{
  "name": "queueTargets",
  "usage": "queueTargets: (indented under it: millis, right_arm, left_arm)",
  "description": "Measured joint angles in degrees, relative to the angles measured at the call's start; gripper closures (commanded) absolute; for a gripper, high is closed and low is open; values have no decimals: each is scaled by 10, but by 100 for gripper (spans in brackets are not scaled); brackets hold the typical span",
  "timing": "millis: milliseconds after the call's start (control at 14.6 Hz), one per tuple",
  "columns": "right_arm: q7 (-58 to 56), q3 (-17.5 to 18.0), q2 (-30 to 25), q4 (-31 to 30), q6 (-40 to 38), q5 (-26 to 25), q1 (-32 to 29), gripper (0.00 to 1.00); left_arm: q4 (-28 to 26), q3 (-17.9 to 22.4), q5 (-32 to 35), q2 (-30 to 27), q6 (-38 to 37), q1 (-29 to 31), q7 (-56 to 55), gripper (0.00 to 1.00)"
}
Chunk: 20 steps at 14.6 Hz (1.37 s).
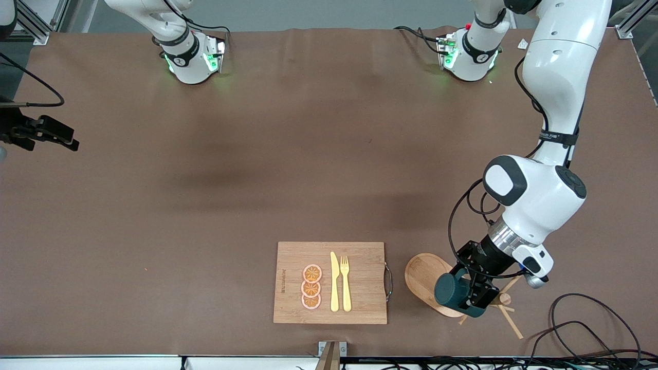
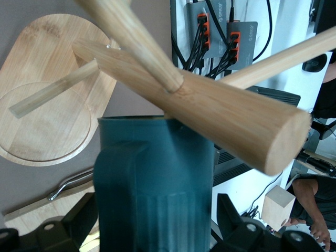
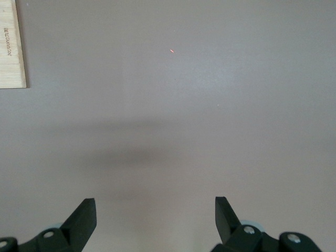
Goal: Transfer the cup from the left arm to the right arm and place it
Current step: 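Close the left gripper on the teal mug's body, then lift the teal mug off the stand and carry it to mid-table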
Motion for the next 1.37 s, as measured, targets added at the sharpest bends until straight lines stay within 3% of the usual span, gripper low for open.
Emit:
queueTargets:
  millis: [137,274,411,890,1369]
  right_arm:
    - [0,0,0,0,0,0,0,0]
    - [0,0,0,0,0,0,0,0]
    - [0,0,0,0,1,0,0,0]
    - [-1,0,0,1,2,0,0,0]
    - [-1,1,0,4,2,0,0,0]
  left_arm:
    - [1,-2,0,6,14,0,0,9]
    - [1,-3,0,10,25,0,0,25]
    - [4,-4,0,10,29,0,0,35]
    - [3,-38,0,2,29,-5,0,36]
    - [-33,-38,13,-69,-18,-62,-49,36]
